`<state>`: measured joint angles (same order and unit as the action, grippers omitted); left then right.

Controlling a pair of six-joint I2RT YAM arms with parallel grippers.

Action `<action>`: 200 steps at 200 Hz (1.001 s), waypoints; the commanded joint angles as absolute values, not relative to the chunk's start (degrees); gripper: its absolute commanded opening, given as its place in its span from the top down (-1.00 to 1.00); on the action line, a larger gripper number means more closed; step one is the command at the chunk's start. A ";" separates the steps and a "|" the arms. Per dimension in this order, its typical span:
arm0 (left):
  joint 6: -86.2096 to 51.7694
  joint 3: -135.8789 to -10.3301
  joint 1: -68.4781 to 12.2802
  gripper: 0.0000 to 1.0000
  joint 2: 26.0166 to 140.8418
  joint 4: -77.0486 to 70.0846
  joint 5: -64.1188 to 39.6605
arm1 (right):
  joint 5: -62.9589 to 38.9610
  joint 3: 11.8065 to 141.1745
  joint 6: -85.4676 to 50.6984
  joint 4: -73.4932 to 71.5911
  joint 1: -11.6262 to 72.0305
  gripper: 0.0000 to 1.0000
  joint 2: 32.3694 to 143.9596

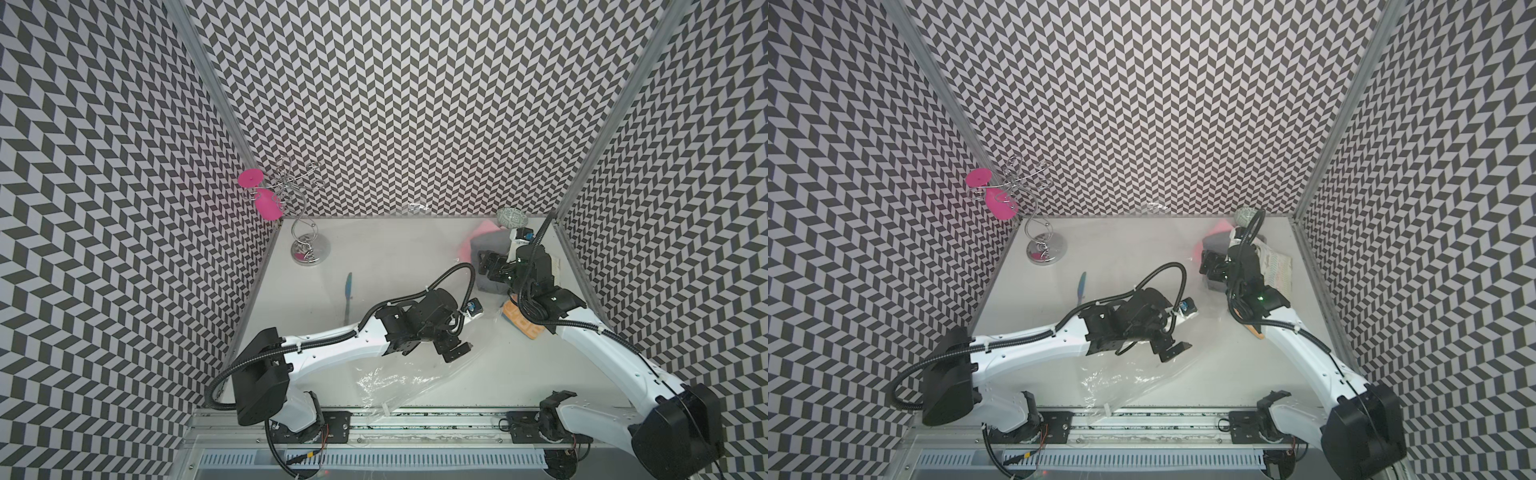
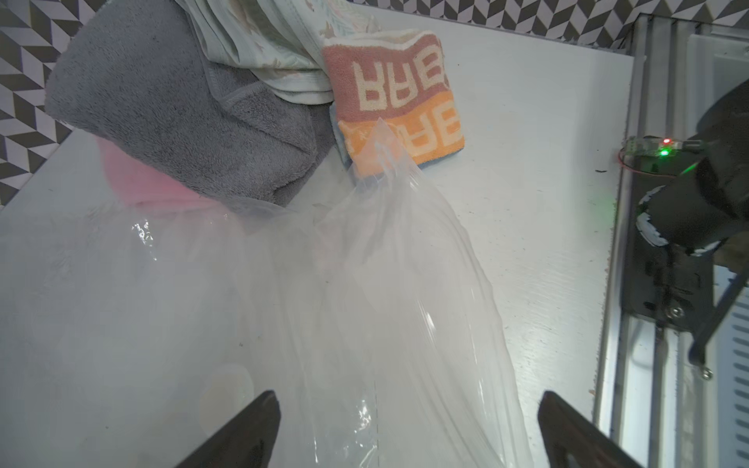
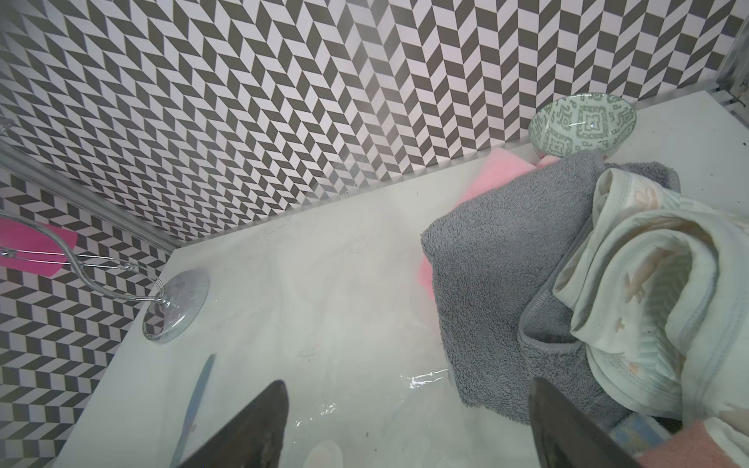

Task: Place the folded towel into the vacuum bag
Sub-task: Open the vacuum bag at the center of the board.

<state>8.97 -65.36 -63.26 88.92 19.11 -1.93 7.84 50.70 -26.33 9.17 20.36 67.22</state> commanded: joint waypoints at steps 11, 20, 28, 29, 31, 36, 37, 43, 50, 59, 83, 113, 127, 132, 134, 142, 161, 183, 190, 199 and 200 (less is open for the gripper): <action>10.08 -70.45 -64.66 -0.99 95.57 24.60 3.35 | 5.55 50.36 -27.50 7.84 19.39 -0.81 67.75; 9.85 -71.21 -65.05 -1.00 97.31 26.02 4.94 | 4.87 50.13 -27.60 7.88 18.89 -0.81 67.83; 9.56 -71.70 -65.68 -1.00 98.65 27.07 7.66 | 4.14 49.78 -27.53 7.71 18.48 -0.81 67.83; 9.53 -71.75 -65.71 -1.00 98.90 27.20 7.87 | 4.05 49.76 -27.57 7.68 18.38 -0.81 67.84; 9.43 -71.84 -65.91 -1.00 99.23 27.39 8.85 | 3.93 49.73 -27.59 7.65 18.33 -0.81 67.85; 9.04 -71.96 -66.42 -1.00 99.94 27.92 10.77 | 3.59 49.45 -27.46 7.68 17.95 -0.81 67.85; 8.96 -71.97 -66.48 -1.00 100.11 27.98 11.14 | 3.59 49.45 -27.46 7.68 17.95 -0.81 67.85; 8.60 -72.00 -67.02 -0.99 100.92 28.65 13.45 | 3.24 49.16 -27.36 7.54 17.56 -0.82 67.71; 7.70 -71.78 -67.64 -0.99 101.47 28.97 16.45 | 2.84 48.81 -27.35 7.35 17.10 -0.81 67.62; 6.37 -71.30 -68.24 -0.95 101.91 29.15 19.81 | 1.98 48.37 -27.63 7.16 16.55 -0.81 67.37; 3.29 -69.90 -68.56 -0.49 101.12 28.29 23.85 | 0.21 47.38 -27.88 6.79 15.43 -0.81 66.80; 2.95 -70.59 -66.01 0.27 99.41 24.93 19.49 | -3.32 45.74 -28.73 6.09 14.90 -0.81 65.96; 2.40 -71.93 -62.92 0.55 99.38 23.20 15.88 | -5.58 44.94 -29.35 6.31 14.79 -0.80 65.58; 2.03 -72.64 -61.74 0.61 99.45 22.35 14.71 | -6.34 44.72 -29.41 6.54 14.82 -0.80 65.36; 1.89 -72.87 -61.12 0.64 99.44 21.96 14.29 | -6.57 44.69 -29.43 6.65 14.80 -0.80 65.27; 1.42 -73.95 -58.83 0.73 99.58 20.16 12.10 | -7.59 44.27 -29.38 7.06 14.79 -0.81 64.88; 1.15 -76.39 -54.33 0.93 100.78 15.82 6.59 | -13.59 43.95 -26.22 7.13 14.92 -0.78 63.77; 0.09 -80.08 -50.66 1.00 103.39 14.60 2.57 | -18.51 43.97 -23.82 7.55 15.11 -0.75 61.65; -0.15 -80.82 -49.77 1.00 104.01 14.51 1.00 | -19.67 43.72 -22.84 7.21 15.42 -0.74 60.69; -0.93 -81.35 -48.79 1.00 104.31 13.97 -0.99 | -22.55 43.15 -20.74 6.33 16.15 -0.74 59.49; -1.03 -81.37 -48.70 1.00 104.36 13.89 -1.33 | -22.75 43.07 -20.48 6.15 16.20 -0.74 59.32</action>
